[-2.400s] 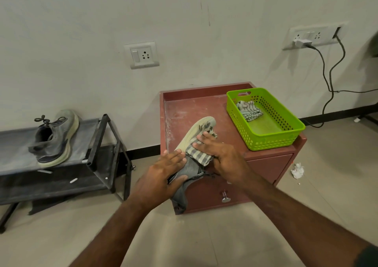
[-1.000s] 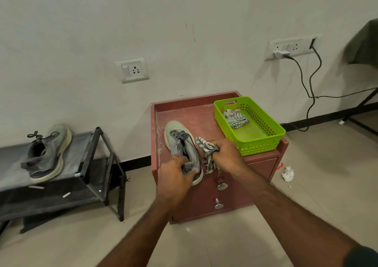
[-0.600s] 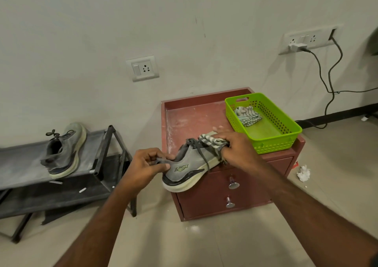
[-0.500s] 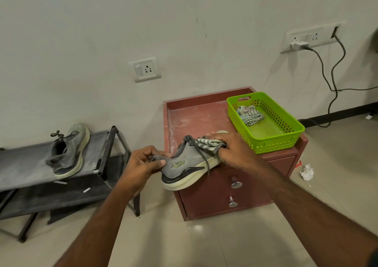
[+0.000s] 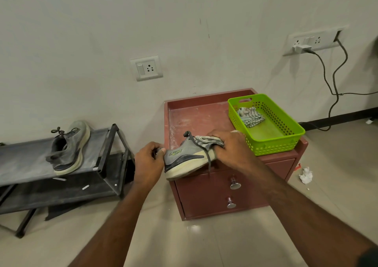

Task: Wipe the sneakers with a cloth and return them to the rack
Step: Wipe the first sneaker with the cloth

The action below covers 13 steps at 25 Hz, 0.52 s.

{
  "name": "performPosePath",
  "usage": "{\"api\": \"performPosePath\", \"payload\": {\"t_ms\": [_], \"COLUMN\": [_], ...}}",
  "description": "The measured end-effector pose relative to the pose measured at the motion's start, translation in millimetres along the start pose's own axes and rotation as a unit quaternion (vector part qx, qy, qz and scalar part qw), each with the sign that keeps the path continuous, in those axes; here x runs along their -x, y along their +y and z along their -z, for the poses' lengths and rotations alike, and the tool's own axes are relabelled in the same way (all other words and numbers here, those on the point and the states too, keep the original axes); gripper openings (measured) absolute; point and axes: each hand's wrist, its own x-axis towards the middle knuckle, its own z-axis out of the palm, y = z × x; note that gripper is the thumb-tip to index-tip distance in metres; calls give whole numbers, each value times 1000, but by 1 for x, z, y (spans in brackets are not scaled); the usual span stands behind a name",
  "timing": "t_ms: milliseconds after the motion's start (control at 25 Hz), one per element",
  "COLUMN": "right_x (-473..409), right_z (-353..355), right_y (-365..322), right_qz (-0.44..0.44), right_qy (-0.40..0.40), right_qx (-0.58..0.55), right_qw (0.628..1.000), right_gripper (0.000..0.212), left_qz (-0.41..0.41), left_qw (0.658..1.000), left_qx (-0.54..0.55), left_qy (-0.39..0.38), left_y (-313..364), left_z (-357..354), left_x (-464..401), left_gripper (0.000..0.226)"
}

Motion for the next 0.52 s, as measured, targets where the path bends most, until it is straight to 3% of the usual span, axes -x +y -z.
{"api": "performPosePath", "payload": {"t_ms": [80,120,240,360,440,480,520], "right_x": [-6,-9,-11,-12,-12,-10,-5], "right_z": [-3,-6,-10,8,30,41,49], "right_y": [-2,-2,-4,-13,-12,-12,-13], "right_qz": [-11,-21,-37,-120,-151,-152,-150], "right_qy": [-12,-16,2,98,150,110,22], "right_qx": [12,34,56,-120,-117,-109,-114], "right_qw": [1000,999,998,981,970,976,982], "right_gripper": [39,40,36,18,8,11,14], "left_qz": [-55,-112,-264,-292,-306,-318,-331], "left_qw": [996,990,941,911,905,899,892], "left_qx": [-53,-77,-190,-252,-258,-266,-278], "left_qy": [54,44,-96,-148,-147,-141,-131], "left_y": [12,19,24,5,-1,-1,-1], "left_z": [-2,-5,-16,-20,-22,-24,-27], "left_x": [11,20,42,39,41,42,42], "left_gripper": [13,16,46,68,69,69,71]}}
